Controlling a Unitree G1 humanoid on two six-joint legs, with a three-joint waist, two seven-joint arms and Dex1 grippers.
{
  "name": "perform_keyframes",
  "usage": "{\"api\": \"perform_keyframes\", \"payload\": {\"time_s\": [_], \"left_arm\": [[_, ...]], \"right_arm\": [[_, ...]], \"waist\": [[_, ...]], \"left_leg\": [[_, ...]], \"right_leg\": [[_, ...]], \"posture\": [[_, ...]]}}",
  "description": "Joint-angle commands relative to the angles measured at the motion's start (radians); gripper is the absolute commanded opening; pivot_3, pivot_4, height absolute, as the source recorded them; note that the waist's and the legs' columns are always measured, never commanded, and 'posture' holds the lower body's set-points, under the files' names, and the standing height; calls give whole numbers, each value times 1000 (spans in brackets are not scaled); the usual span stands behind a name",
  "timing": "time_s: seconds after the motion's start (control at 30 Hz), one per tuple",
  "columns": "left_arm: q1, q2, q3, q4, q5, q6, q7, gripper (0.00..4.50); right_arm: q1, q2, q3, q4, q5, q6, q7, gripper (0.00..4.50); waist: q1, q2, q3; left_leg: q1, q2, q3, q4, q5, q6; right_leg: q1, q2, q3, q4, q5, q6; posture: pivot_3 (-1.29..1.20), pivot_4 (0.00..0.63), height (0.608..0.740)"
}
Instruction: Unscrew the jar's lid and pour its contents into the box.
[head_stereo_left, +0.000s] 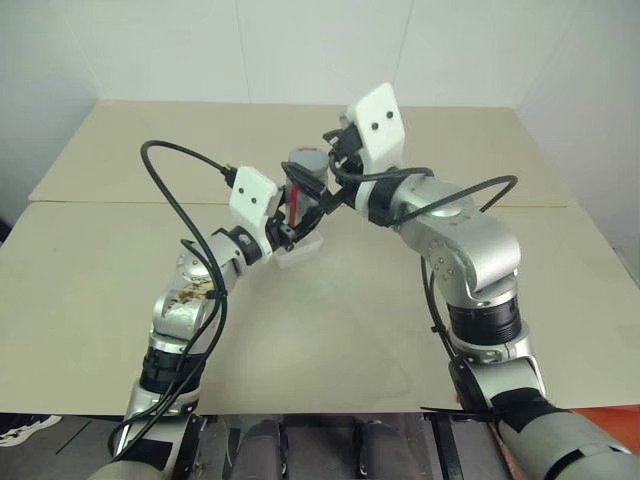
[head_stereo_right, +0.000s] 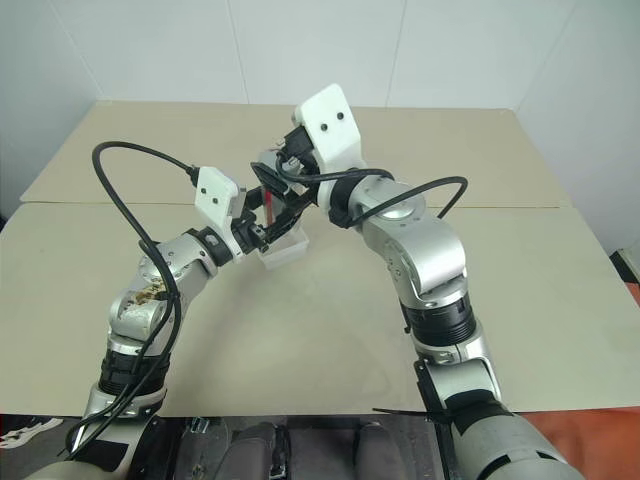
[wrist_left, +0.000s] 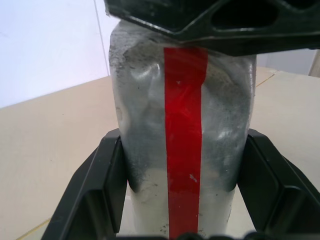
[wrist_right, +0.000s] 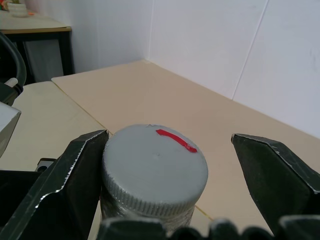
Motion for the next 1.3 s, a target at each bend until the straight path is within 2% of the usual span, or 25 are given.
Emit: {"api": "perform_keyframes", "payload": {"time_s": [0.03,0.77,1.03,1.3], "left_arm": [[-9,14,15,-38,-8,-8,-1,2738],[-3,38,30,-28,-12,-24,-21,2738],[-2,41,28,-31,-14,-20,-22,2738],[13,12,29,-29,-24,-33,-12,2738]], "right_arm": [[6,-26,-54,-53,-3,-5,-8,4458],[78,-96,-87,-137,45,14,-5,4458],[108,-126,-87,-193,105,2,54,4458],[81,-101,-74,-179,125,-17,79,4458]], "waist": [[0,0,0],[0,0,0],[1,0,0],[0,0,0]], "left_leg": [[0,0,0,0,0,0],[0,0,-1,0,0,0],[0,0,-1,0,0,0],[0,0,-1,0,0,1]], "right_leg": [[0,0,0,0,0,0],[0,0,0,0,0,0],[0,0,0,0,0,0],[0,0,0,0,0,0]], "posture": [[0,150,740],[0,150,740],[0,150,740],[0,150,740]]}}
